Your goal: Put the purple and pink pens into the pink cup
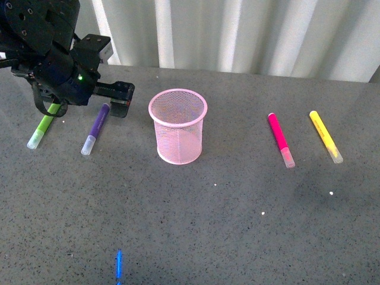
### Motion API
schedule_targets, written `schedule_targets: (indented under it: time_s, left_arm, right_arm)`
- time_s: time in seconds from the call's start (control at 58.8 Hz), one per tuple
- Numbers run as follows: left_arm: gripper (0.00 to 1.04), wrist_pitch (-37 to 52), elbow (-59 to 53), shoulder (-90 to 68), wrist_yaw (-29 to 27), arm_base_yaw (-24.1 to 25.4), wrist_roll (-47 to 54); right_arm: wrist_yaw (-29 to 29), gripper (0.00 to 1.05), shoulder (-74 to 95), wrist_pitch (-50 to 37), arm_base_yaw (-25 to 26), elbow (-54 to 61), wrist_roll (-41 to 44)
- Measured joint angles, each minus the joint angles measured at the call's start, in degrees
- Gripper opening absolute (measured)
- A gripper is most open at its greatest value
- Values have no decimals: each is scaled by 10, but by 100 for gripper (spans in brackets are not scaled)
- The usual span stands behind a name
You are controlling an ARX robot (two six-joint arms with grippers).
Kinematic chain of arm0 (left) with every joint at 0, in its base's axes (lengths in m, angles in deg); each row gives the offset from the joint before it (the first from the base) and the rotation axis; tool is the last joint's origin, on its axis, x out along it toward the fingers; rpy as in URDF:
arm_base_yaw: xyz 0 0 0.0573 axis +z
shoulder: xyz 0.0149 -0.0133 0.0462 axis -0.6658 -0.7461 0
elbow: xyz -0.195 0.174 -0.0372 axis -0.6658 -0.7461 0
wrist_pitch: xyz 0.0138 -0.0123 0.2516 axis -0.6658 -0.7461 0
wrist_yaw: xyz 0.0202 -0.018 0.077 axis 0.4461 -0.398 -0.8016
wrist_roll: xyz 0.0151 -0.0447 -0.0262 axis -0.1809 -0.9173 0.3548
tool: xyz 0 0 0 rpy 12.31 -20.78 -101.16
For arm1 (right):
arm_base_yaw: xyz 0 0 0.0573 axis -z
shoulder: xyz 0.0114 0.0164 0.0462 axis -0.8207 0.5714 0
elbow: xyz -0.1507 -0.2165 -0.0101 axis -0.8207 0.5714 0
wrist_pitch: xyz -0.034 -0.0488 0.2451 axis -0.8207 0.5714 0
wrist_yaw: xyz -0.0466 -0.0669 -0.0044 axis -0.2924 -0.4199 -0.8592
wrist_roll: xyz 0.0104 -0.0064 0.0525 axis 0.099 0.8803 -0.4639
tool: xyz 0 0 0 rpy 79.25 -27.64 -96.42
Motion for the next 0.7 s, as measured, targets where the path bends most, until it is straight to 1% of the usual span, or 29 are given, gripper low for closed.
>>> schedule_targets:
  time_s: [0.698]
  left_arm:
    - [98,-10,31,-38,-8,4,3]
  right_arm:
    - [0,98,0,0,0,0,0]
